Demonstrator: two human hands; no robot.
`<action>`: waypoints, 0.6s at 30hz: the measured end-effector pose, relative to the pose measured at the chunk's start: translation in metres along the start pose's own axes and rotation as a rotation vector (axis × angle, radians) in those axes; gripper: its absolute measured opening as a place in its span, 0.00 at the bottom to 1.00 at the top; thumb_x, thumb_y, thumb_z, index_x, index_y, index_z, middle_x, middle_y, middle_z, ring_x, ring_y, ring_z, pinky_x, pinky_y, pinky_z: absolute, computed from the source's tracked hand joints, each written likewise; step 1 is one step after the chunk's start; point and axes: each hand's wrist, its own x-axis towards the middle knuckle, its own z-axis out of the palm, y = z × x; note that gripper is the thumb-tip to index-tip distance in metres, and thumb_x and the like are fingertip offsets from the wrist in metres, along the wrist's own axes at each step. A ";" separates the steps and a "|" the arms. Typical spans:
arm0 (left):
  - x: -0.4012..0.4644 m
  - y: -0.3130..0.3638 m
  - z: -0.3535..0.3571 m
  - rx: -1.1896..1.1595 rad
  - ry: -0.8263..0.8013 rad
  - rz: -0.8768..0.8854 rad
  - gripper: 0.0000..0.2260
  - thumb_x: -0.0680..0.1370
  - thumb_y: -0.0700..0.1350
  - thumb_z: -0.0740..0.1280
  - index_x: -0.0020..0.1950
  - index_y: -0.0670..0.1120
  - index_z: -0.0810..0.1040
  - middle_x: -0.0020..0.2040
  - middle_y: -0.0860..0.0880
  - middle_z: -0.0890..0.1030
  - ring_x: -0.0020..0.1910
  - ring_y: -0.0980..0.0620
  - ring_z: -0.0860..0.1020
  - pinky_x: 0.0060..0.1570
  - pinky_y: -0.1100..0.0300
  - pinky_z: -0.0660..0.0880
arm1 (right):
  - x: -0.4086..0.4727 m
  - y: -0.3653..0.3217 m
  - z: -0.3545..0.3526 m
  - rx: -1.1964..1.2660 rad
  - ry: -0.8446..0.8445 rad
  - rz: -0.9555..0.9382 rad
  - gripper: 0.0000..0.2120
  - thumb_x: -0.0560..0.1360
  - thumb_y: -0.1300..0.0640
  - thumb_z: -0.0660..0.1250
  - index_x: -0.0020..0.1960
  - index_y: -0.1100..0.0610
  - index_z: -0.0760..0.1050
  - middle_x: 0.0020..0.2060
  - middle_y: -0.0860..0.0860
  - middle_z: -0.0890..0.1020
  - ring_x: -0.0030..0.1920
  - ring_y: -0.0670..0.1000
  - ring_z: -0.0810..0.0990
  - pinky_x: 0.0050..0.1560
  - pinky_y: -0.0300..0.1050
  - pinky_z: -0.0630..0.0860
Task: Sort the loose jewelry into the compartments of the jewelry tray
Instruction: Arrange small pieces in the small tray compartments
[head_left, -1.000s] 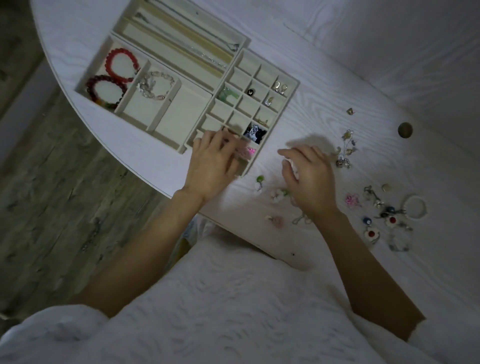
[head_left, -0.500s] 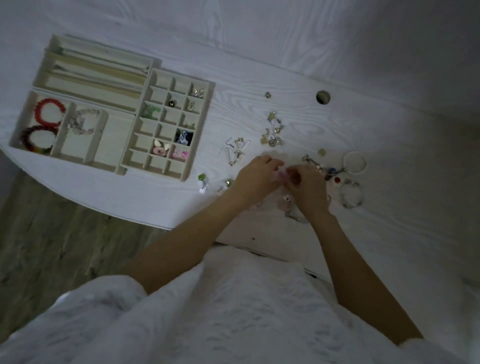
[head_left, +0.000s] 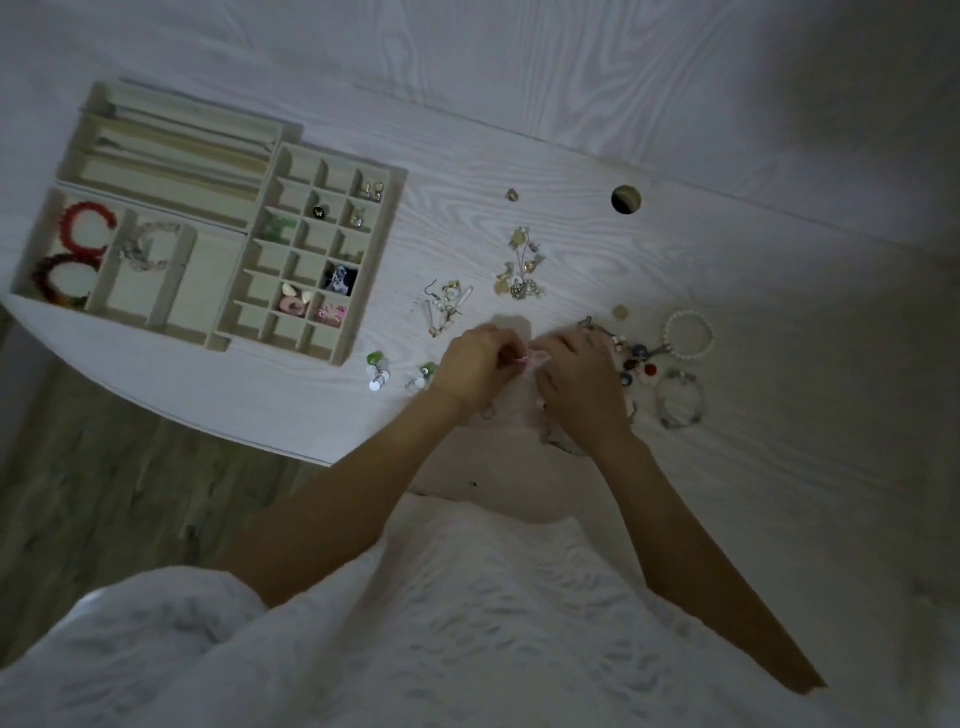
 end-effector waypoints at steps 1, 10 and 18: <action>-0.004 -0.003 -0.003 -0.014 0.017 0.003 0.06 0.75 0.43 0.71 0.51 0.45 0.83 0.48 0.44 0.81 0.46 0.46 0.79 0.43 0.63 0.66 | 0.001 -0.006 0.002 0.081 -0.041 0.009 0.11 0.73 0.59 0.60 0.52 0.59 0.78 0.45 0.55 0.81 0.47 0.58 0.76 0.49 0.44 0.66; -0.065 -0.049 -0.067 -0.488 0.187 -0.226 0.06 0.74 0.45 0.72 0.47 0.44 0.81 0.42 0.52 0.84 0.41 0.58 0.81 0.44 0.65 0.76 | 0.036 -0.090 0.000 0.643 -0.141 0.096 0.06 0.72 0.61 0.71 0.49 0.57 0.79 0.43 0.49 0.84 0.43 0.44 0.81 0.41 0.28 0.71; -0.076 -0.116 -0.129 -0.725 0.331 -0.311 0.05 0.73 0.37 0.72 0.45 0.42 0.77 0.41 0.46 0.78 0.40 0.57 0.78 0.42 0.68 0.73 | 0.087 -0.169 0.022 0.521 -0.104 -0.097 0.05 0.71 0.60 0.72 0.47 0.57 0.82 0.40 0.49 0.83 0.40 0.44 0.78 0.40 0.27 0.69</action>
